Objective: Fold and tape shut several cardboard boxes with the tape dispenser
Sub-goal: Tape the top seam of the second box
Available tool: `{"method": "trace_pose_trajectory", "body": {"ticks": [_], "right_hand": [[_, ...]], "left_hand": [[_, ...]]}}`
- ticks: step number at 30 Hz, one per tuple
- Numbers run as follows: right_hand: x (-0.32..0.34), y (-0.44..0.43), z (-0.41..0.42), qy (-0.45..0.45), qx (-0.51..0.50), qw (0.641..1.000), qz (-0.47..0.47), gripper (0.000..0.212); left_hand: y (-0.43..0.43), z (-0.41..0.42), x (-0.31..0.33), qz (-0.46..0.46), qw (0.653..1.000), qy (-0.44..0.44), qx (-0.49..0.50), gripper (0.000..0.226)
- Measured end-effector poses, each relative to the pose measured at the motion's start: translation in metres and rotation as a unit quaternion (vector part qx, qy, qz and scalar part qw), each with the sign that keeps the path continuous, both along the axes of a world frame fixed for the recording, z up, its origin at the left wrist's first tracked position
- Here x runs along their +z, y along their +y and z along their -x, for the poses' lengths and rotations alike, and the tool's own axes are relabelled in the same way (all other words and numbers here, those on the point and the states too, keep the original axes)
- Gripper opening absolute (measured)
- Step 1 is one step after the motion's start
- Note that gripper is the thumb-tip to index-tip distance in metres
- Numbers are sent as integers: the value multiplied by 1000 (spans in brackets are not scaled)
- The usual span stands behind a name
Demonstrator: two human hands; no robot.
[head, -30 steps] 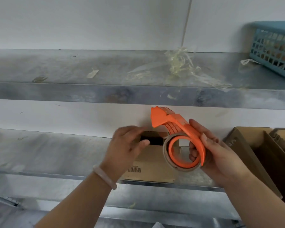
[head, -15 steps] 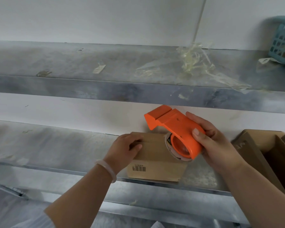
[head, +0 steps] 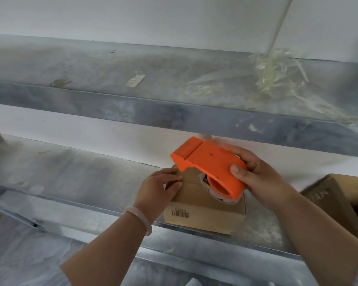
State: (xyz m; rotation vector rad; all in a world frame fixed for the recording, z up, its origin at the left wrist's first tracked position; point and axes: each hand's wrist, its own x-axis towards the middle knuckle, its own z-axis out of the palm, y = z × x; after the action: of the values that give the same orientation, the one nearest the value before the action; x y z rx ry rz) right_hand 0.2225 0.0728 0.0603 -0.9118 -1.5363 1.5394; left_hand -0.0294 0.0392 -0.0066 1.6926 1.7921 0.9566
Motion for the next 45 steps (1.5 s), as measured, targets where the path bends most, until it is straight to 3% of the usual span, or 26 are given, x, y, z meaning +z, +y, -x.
{"method": "trace_pose_trajectory", "body": {"ticks": [3,6,10,14,15,18,22,29,35,45], "right_hand": [[0,8,5,-28,58,998,1,80],[-6,13,8,-63,78,995,27,91],[-5,18,9,-74,97,992,28,90],[-3,21,11,-70,123,989,29,70],[-5,22,9,-70,122,990,27,76],[-6,23,7,-71,111,990,40,99],[-10,25,3,-66,117,990,49,102],[-10,29,-3,-93,131,987,29,104],[-5,33,-13,-118,125,985,21,99],[-11,28,-19,-89,108,990,25,98]], "left_hand": [[0,1,4,16,1000,-2,1,11],[-1,3,0,34,999,-31,-18,15],[-3,0,2,71,985,-159,-6,14],[0,8,18,127,946,-298,8,26],[2,11,20,138,940,-312,20,32],[8,17,23,169,938,-299,45,49],[12,19,32,195,936,-291,35,50],[16,17,46,210,939,-266,56,27],[16,42,49,162,942,-264,127,16],[22,17,56,262,946,-187,-35,37]]}}
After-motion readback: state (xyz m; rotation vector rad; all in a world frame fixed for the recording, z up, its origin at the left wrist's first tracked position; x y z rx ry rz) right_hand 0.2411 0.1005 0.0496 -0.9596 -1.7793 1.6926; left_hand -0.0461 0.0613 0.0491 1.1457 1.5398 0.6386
